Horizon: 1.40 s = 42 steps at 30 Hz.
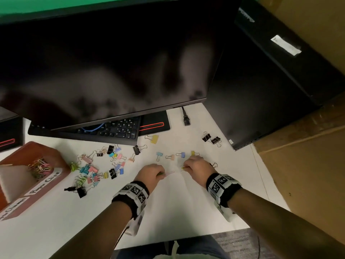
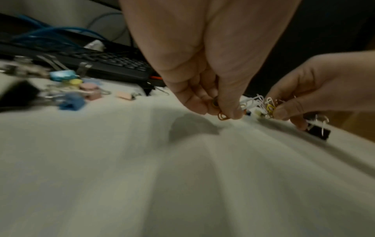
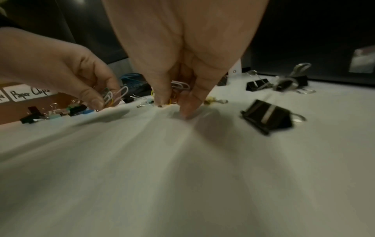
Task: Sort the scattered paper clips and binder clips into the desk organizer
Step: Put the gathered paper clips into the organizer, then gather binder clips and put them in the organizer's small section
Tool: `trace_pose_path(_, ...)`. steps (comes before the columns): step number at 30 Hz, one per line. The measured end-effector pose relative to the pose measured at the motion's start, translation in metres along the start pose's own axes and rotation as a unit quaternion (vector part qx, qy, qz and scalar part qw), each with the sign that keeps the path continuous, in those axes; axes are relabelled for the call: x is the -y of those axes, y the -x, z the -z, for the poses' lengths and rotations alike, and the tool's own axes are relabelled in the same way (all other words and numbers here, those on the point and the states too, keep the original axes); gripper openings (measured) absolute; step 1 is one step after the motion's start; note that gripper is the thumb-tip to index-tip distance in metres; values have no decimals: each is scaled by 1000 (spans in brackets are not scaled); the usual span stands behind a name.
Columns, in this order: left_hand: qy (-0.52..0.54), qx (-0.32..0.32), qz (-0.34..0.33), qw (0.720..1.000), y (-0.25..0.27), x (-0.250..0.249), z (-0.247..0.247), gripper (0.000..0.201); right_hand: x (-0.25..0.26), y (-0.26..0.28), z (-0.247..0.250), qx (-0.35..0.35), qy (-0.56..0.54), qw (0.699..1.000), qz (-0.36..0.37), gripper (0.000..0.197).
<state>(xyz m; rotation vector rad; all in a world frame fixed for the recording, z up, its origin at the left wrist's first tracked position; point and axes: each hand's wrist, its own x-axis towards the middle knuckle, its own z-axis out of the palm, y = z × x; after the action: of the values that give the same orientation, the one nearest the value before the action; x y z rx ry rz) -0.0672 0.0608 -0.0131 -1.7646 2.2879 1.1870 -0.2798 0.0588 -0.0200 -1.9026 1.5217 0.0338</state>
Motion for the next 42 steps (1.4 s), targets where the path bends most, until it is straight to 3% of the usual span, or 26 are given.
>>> trace_pose_path(7, 99, -176, 72, 977, 76, 58, 54, 4, 89, -22, 4, 4, -3, 994, 113, 23)
trace_pose_path(12, 60, -284, 171, 942, 134, 122, 121, 4, 193, -56, -6, 3, -15, 977, 211, 19)
trace_pose_path(16, 30, -284, 263, 921, 164, 174, 172, 18, 290, -90, -20, 8, -8, 967, 253, 22)
trace_pose_path(20, -3, -250, 288, 925, 166, 212, 202, 10, 366, -122, -42, 18, 21, 967, 252, 23)
trace_pose_path(24, -23, -192, 277, 941, 161, 239, 205, 20, 405, -148, -66, 39, 54, 978, 199, 28)
trace_pose_path(28, 23, -225, 215, 950, 167, 241, 210, 38, 406, -152, -64, 45, -3, 981, 187, 41)
trace_pose_path(31, 71, -250, 124, 958, 177, 226, 209, 27, 382, -137, -51, -4, -71, 972, 223, 33)
trace_pose_path(34, 111, -199, 47, 973, 181, 210, 192, 21, 337, -121, -49, -54, -45, 979, 194, 23)
trace_pose_path(37, 92, -163, -14, 982, 172, 203, 160, 22, 288, -108, -66, -9, 13, 992, 129, 30)
trace_pose_path(39, 67, -129, -12, 989, 161, 205, 136, 30, 269, -101, -80, 41, 53, 991, 116, 40)
trace_pose_path(42, 23, -69, 48, 996, 148, 212, 107, 46, 261, -95, -96, 90, 135, 980, 120, 56)
